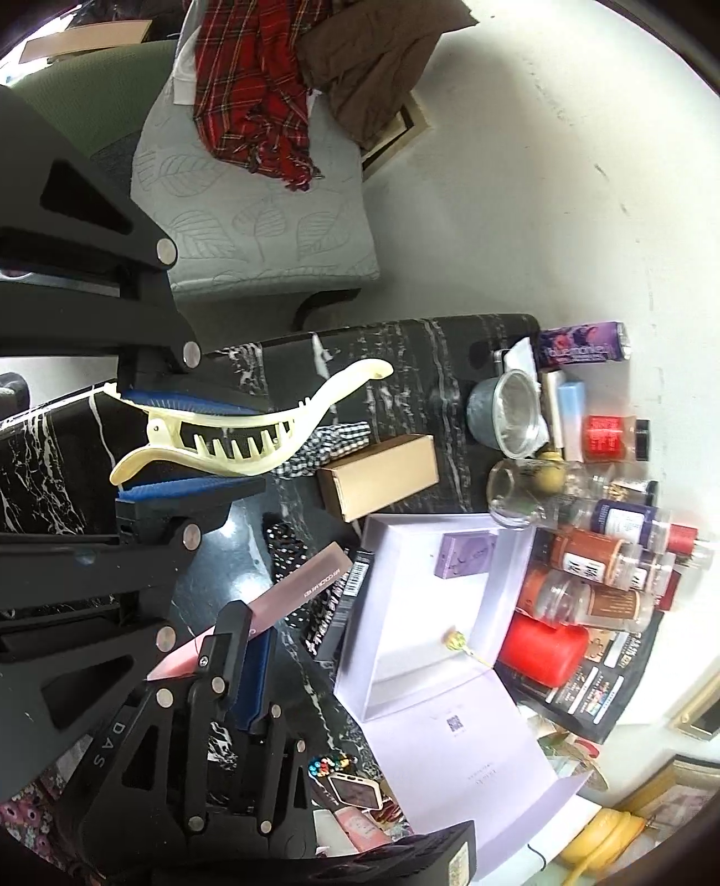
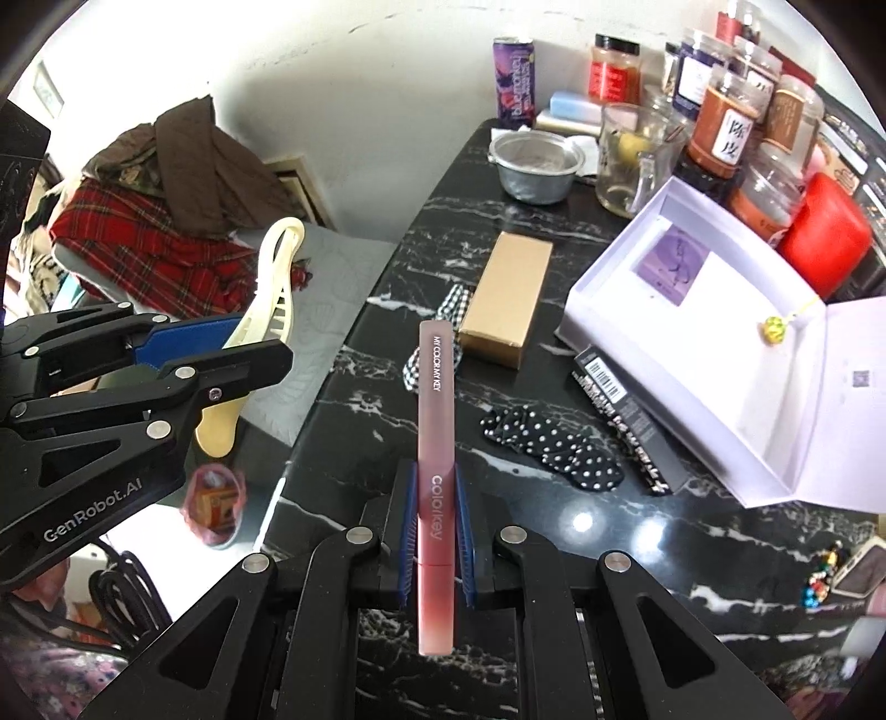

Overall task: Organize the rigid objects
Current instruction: 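Carry the lipstick with the right gripper while the left carries the hair clip over the white box, then lower the lipstick and hair clip into the white box and open both grippers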

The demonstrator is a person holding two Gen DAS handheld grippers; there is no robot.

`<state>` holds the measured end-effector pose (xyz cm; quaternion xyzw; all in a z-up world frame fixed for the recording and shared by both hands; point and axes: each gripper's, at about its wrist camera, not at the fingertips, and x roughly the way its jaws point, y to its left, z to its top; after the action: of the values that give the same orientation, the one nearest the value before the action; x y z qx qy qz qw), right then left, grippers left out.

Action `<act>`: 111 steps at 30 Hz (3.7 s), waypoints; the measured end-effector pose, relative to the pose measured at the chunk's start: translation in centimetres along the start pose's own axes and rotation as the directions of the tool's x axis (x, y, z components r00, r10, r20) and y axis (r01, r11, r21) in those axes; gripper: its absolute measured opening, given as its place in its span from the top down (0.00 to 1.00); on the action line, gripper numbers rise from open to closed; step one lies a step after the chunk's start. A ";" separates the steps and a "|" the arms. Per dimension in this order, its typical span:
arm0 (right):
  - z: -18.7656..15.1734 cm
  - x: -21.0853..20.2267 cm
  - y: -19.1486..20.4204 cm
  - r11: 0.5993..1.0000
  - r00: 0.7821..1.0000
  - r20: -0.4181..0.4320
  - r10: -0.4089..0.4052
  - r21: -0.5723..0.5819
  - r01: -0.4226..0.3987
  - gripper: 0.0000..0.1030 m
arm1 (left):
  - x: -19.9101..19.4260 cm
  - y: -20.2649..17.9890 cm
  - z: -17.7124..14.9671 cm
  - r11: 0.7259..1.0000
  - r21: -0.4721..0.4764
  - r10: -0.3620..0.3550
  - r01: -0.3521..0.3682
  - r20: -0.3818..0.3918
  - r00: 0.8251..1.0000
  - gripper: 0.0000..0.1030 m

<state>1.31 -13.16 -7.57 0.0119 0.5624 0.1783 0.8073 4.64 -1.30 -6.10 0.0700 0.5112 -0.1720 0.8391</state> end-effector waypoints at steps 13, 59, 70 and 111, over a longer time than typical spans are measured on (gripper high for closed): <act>1.2 -3.7 -1.0 0.999 0.998 0.052 -0.025 0.023 0.024 0.87 | -2.9 -1.5 2.8 0.999 0.048 -0.019 0.015 0.081 0.997 0.80; 8.5 -8.1 -15.4 0.965 0.977 0.121 -0.176 0.215 0.148 0.87 | 3.2 -10.3 17.9 0.969 0.212 -0.156 0.128 0.120 0.980 0.80; 9.3 -5.8 -20.4 0.935 0.973 0.092 -0.213 0.308 0.176 0.87 | 8.5 -12.3 19.6 0.953 0.244 -0.196 0.178 0.053 0.979 0.80; 6.4 7.2 -27.5 0.856 0.972 -0.088 -0.218 0.460 0.234 0.87 | 25.2 -15.5 19.7 0.954 0.239 -0.139 0.181 -0.182 0.973 0.80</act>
<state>16.87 -35.57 -17.77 0.1371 0.5993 -0.0583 0.7866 26.01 -27.01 -18.23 0.1489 0.5561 -0.2972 0.7617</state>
